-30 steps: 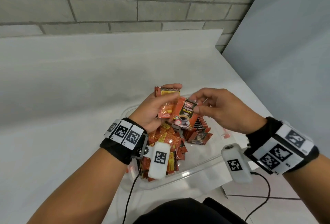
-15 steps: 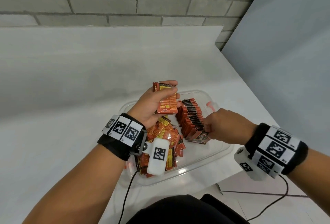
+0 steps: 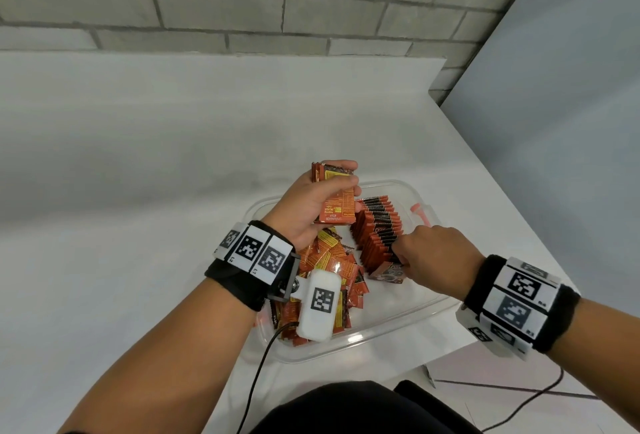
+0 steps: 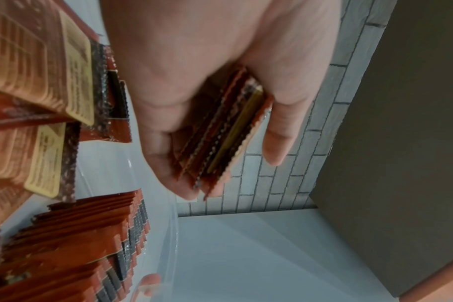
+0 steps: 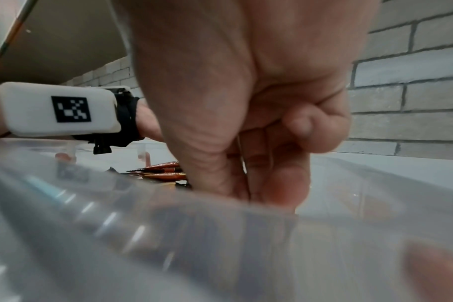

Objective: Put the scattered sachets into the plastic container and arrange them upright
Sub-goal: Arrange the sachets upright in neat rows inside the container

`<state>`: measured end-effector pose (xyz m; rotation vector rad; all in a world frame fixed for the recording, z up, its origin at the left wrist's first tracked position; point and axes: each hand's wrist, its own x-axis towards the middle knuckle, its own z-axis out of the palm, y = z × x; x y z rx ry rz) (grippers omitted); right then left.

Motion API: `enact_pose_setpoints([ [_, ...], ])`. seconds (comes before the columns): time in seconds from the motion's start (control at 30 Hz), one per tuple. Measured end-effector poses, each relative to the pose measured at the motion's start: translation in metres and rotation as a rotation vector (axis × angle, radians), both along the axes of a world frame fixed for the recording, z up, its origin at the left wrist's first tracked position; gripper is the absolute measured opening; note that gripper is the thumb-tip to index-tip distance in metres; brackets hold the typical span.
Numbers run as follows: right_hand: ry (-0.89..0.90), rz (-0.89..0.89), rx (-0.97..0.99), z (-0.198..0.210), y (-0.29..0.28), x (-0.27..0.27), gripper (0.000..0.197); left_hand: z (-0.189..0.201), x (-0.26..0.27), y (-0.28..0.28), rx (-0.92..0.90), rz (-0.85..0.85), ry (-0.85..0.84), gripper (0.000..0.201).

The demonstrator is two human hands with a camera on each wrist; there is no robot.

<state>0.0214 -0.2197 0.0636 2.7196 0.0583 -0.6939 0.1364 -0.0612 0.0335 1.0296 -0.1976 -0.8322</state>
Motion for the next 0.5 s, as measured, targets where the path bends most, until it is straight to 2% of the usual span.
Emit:
enact_pose_setpoints([
  [0.23, -0.021, 0.019, -0.043, -0.0043, -0.0003, -0.0036, 0.018, -0.0011, 0.0003, -0.0004, 0.004, -0.004, -0.006, 0.022],
  [0.5, -0.047, -0.011, 0.023, -0.0007, -0.0048, -0.0048, 0.016, -0.0013, 0.0001, -0.0006, 0.003, -0.003, -0.003, 0.025],
])
